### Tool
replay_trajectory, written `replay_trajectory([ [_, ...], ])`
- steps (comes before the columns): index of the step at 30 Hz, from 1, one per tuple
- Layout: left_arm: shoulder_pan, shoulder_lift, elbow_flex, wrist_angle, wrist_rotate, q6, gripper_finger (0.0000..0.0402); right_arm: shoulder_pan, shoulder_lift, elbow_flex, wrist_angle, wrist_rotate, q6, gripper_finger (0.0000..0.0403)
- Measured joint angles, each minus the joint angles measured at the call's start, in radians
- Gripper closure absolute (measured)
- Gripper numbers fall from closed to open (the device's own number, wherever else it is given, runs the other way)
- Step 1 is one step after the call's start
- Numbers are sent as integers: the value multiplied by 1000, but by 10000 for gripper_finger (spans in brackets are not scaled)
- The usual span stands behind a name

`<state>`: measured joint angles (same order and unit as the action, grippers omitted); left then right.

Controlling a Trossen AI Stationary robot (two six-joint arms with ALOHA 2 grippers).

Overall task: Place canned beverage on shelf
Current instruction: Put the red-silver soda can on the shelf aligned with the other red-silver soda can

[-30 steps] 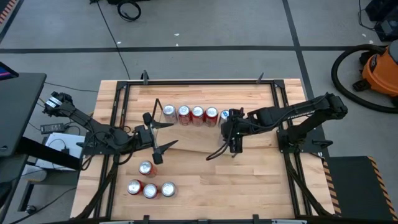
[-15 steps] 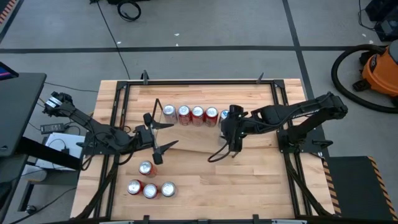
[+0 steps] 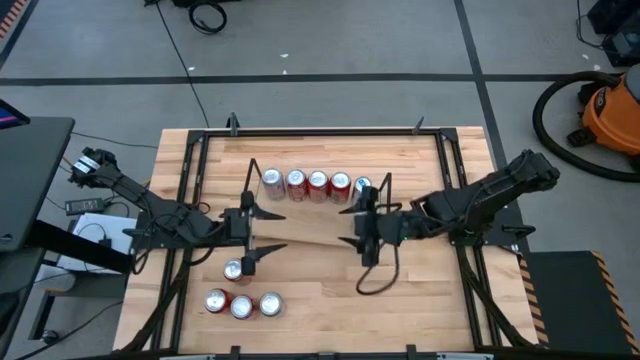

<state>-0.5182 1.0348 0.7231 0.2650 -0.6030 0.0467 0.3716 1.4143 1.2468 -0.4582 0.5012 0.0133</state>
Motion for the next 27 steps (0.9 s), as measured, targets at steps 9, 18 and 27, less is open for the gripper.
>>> replay_trajectory([
  [9,-19,49,108,-259,30,-192,93,3,0,-58,284,-2,-314,105],
  [18,-123,299,452,-783,160,-576,93,-65,-25,-59,259,-4,-361,105],
  [27,-200,531,692,-1032,196,-742,93,-48,-37,-59,218,71,-331,106],
])
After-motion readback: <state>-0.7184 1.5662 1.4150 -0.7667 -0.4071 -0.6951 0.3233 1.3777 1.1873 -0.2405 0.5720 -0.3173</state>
